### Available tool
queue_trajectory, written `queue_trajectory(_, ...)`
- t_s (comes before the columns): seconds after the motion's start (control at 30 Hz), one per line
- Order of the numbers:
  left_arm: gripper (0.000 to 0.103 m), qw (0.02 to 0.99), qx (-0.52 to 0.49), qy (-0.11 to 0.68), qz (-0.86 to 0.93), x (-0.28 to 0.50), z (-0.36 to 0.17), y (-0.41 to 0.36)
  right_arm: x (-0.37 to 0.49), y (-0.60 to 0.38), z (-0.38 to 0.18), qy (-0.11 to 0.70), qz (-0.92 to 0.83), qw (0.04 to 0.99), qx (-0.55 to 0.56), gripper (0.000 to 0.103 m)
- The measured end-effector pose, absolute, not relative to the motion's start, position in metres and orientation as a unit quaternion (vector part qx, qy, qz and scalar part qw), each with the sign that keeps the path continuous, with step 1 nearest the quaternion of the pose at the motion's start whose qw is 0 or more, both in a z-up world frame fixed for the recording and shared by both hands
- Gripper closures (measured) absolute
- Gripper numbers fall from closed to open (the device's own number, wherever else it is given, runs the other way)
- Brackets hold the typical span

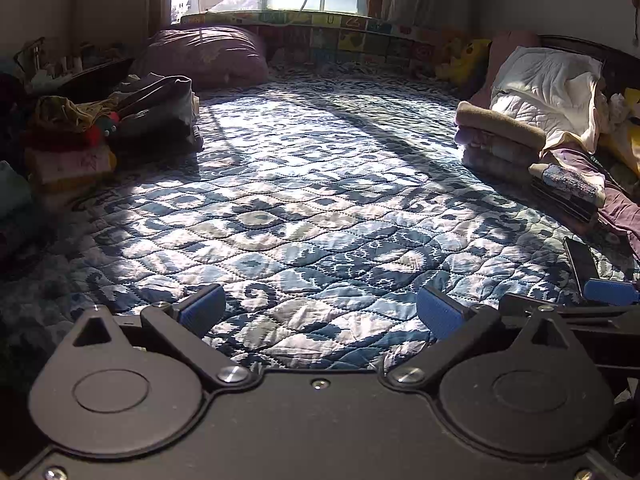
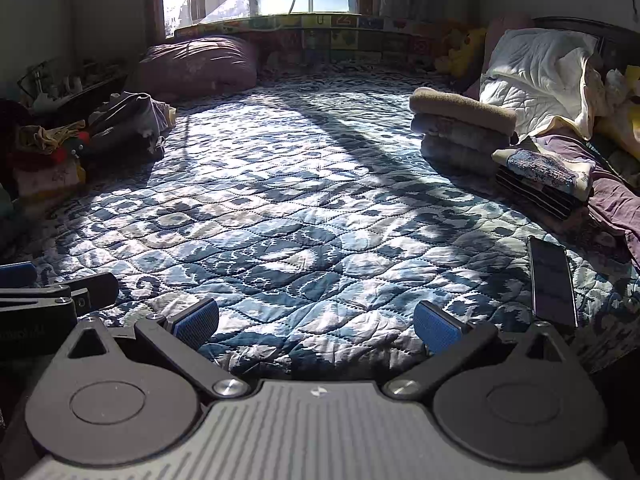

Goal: Fold clothes

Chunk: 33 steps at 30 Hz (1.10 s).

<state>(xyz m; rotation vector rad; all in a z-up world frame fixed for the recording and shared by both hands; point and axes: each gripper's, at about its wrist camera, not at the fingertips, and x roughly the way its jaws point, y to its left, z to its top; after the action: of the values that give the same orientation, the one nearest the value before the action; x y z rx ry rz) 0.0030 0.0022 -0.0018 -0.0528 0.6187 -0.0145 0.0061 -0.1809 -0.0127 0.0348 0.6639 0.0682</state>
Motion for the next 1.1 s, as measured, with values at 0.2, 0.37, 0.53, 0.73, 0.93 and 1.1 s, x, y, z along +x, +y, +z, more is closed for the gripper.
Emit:
queue_trajectory(0.2,0.000,0.952,-0.026,0.304,-0.007,0.0015,-0.0024,0.0021,0.0055,-0.1811,-0.0128,0.325,0.033,0.945,0.017,0.000)
queue_trajectory(0.37,0.000,0.952,-0.026,0.304,-0.008,0.0014,-0.0026,0.0016,0.0051,-0.1816,-0.0125,0.324,0.032,0.945,0.018,0.000)
queue_trajectory(0.53,0.000,0.953,-0.025,0.303,-0.008,0.0012,-0.0030,0.0011,0.0048,-0.1825,-0.0123,0.322,0.031,0.946,0.020,0.000)
queue_trajectory(0.73,0.000,0.953,-0.024,0.302,-0.007,0.0017,-0.0022,-0.0002,0.0040,-0.1829,-0.0120,0.321,0.032,0.946,0.020,0.000)
queue_trajectory(0.93,0.000,0.953,-0.025,0.303,-0.007,0.0008,-0.0023,0.0014,0.0048,-0.1824,-0.0114,0.321,0.034,0.946,0.022,0.000)
queue_trajectory(1.1,0.000,0.952,-0.027,0.305,-0.004,0.0030,-0.0032,0.0043,0.0073,-0.1805,-0.0116,0.320,0.036,0.947,0.022,0.000)
